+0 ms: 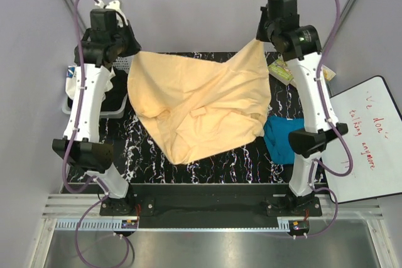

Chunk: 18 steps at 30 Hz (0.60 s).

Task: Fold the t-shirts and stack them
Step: Flatten out the tshirt

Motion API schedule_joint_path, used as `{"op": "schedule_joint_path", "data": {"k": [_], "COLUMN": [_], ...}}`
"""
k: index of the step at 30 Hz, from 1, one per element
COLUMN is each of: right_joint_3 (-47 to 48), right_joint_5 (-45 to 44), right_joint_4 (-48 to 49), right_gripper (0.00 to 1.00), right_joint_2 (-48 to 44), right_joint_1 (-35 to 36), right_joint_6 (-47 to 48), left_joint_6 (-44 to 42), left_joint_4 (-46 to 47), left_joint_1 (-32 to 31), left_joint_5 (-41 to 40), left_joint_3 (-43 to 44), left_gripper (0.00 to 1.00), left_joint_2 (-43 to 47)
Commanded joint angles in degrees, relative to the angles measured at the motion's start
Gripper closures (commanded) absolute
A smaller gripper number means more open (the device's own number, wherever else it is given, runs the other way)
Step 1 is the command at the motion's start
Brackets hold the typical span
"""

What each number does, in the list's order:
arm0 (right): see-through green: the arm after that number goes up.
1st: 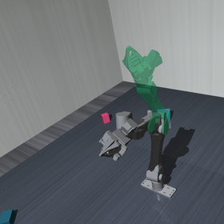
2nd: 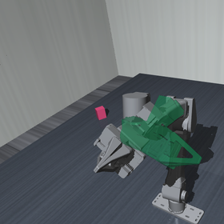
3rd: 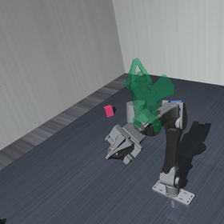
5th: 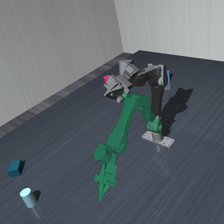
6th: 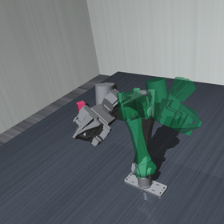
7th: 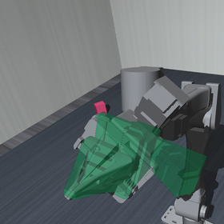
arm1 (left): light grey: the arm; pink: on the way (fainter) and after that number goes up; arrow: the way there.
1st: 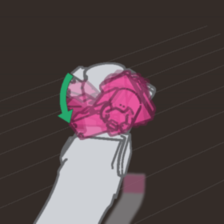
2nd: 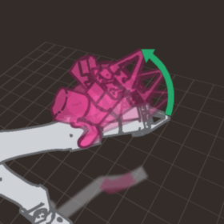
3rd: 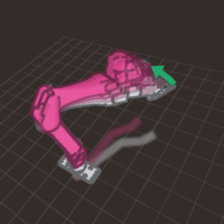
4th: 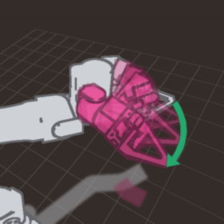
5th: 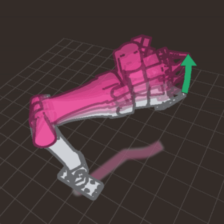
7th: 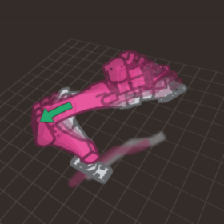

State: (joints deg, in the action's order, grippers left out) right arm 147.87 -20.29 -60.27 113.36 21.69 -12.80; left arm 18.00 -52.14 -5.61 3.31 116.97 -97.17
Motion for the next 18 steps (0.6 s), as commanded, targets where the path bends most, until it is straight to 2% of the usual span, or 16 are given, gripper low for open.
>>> {"op": "schedule_joint_path", "data": {"k": [1, 9, 18], "right_joint_3": [1.63, -1.01, -11.1], "right_joint_5": [-1.59, 2.89, 12.73], "right_joint_4": [4.81, 7.36, 14.39], "right_gripper": [1.0, 1.0, 1.0], "right_joint_2": [-7.71, -20.19, -35.65], "right_joint_1": [0.54, 3.27, 4.68], "right_joint_6": [3.56, 5.77, 3.04], "left_joint_6": [-0.16, -3.85, -6.48], "left_joint_4": [4.15, 4.94, 5.03], "left_joint_1": [0.24, 0.16, 0.16], "left_joint_5": [-1.64, -2.35, -1.12], "left_joint_3": [6.86, 13.98, 17.15], "left_gripper": [1.0, 1.0, 1.0], "left_joint_2": [6.54, 15.15, 24.73]}}
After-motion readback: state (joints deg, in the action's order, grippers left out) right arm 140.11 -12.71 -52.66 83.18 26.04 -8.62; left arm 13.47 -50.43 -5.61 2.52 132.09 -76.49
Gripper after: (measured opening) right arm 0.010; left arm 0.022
